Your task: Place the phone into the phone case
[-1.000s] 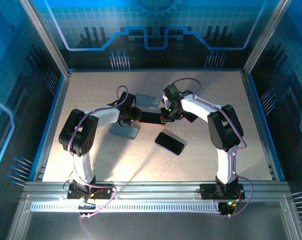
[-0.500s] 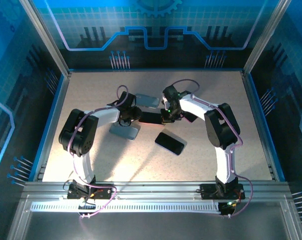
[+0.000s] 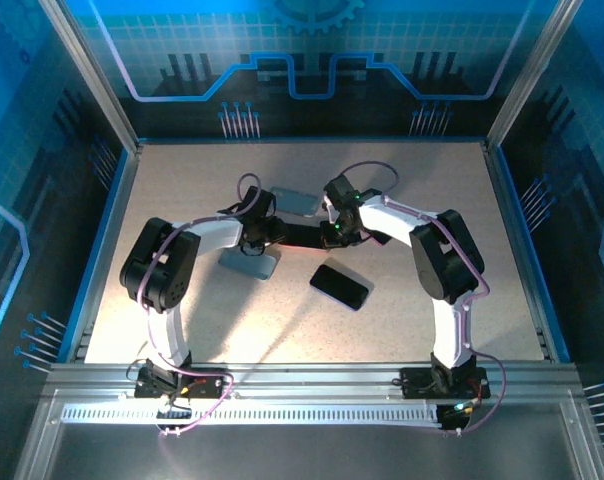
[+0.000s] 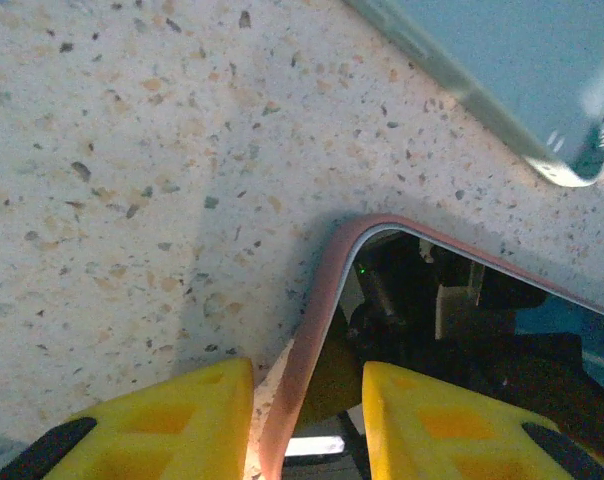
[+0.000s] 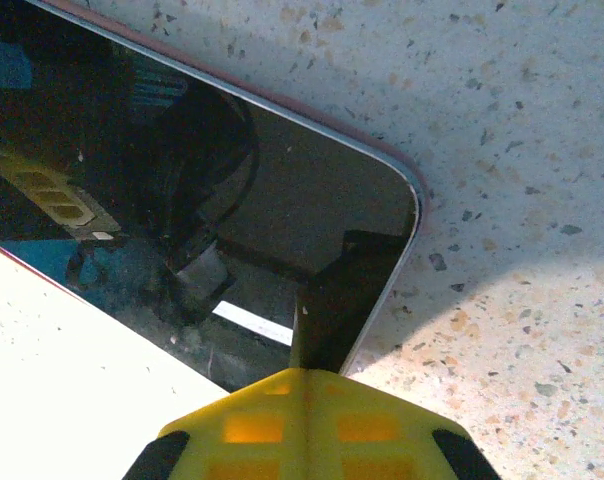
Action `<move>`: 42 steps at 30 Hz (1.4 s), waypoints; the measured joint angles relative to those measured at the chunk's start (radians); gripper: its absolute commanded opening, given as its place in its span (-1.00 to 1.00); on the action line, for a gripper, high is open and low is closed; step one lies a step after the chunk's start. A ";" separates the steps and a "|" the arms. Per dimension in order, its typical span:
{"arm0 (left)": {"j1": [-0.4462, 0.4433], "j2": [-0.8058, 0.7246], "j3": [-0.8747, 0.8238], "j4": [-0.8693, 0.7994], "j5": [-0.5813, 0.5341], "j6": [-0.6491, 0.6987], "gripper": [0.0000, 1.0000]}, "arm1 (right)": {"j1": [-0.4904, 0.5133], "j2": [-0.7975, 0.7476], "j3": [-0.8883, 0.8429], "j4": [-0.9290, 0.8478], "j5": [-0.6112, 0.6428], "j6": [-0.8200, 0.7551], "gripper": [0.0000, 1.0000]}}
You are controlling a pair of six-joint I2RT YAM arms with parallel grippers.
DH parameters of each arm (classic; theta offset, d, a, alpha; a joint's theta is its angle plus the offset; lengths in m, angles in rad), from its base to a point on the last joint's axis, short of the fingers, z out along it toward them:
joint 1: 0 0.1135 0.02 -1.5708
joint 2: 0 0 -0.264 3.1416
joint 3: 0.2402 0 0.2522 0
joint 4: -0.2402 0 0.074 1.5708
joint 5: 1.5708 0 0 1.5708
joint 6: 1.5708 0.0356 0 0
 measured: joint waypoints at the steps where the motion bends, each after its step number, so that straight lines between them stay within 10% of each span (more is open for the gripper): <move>1: -0.002 0.000 0.000 0.001 0.000 0.000 -0.30 | 0.000 0.000 -0.001 0.001 0.000 0.001 -1.00; 42: 0.020 0.043 0.064 -0.064 0.051 -0.015 -0.33 | 0.021 -0.026 -0.065 0.094 0.016 0.101 -1.00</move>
